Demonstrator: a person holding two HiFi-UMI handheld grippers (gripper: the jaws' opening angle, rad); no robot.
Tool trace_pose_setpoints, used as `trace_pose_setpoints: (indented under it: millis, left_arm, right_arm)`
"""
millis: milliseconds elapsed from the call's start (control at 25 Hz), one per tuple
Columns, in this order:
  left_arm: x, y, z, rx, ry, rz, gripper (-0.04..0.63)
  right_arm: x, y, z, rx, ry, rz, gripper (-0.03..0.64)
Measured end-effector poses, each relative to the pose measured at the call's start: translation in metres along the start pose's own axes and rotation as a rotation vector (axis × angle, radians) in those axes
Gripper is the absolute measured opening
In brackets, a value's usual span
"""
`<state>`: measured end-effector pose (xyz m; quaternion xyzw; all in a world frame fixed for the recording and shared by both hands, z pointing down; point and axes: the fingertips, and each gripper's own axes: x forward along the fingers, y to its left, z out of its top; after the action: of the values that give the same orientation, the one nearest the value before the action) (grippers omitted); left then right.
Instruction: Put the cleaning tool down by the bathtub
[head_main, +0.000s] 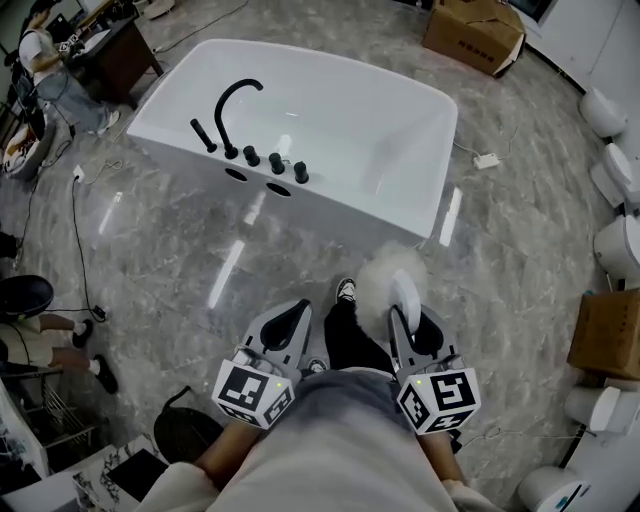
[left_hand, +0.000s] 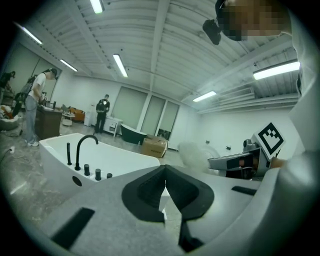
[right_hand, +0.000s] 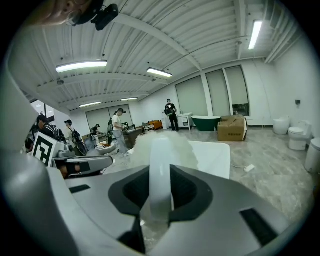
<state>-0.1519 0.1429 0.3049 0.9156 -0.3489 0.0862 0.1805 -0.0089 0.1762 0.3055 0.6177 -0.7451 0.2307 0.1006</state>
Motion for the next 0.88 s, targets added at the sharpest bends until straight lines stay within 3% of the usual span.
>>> trace_pose_setpoints:
  millis: [240,480,880]
  left_arm:
    - [0.086,0.016,0.023,0.020,0.055,-0.011,0.009]
    - [0.155,0.040,0.048,0.003,0.073,0.036,0.008]
    - [0.210,0.061,0.071,0.012,0.070,0.091,0.008]
  right_arm:
    - [0.068,-0.052,0.034,0.007,0.059,0.051,0.081]
    - [0.127,-0.092,0.065,0.016,0.076,0.104,0.081]
    - [0.177,-0.136,0.078,0.050,0.079,0.138,0.081]
